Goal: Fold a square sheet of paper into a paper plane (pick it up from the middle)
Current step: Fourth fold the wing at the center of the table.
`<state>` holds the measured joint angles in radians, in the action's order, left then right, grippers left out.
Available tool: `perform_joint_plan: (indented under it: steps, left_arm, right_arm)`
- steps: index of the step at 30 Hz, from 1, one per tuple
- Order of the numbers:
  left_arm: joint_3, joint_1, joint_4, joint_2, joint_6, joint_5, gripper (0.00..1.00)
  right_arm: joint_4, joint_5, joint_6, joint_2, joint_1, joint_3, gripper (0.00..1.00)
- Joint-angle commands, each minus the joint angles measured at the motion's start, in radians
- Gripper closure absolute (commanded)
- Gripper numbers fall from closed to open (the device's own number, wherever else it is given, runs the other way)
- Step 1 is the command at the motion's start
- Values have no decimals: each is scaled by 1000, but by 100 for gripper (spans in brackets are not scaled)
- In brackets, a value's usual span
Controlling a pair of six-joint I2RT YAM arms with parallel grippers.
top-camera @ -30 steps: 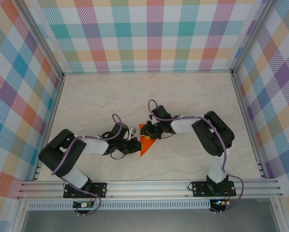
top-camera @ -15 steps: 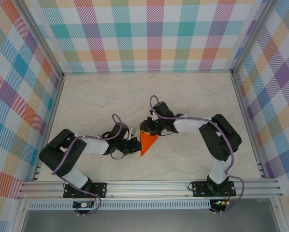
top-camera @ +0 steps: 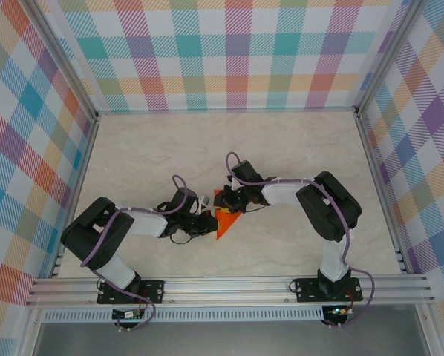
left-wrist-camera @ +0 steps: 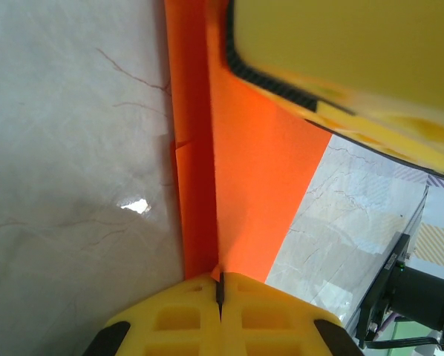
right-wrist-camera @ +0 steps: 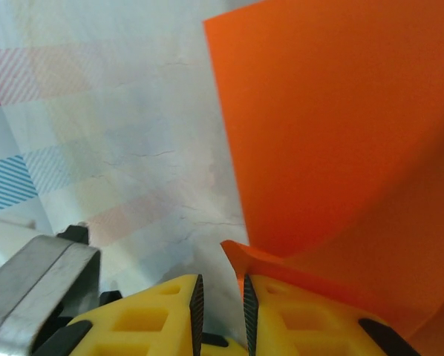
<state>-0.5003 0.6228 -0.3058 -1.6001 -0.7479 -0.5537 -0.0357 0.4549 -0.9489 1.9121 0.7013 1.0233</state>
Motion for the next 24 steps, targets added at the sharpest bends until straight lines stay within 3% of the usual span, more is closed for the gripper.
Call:
perform_joint_plan:
  steps: [1,8,14,24]
  left_arm:
    - [25,-8,93,-52,6,47,100]
    - [23,-8,112,-55,30,35,100]
    - [6,-8,138,-21,46,9,91]
    - [-14,-5,173,15,75,-54,86]
  right_arm:
    - [11,2,29,33,0,35,76]
    - [48,-33,27,63,-1,16,78]
    - [26,-31,13,76,0,-27,78]
    - [34,-34,17,74,-1,-30,78]
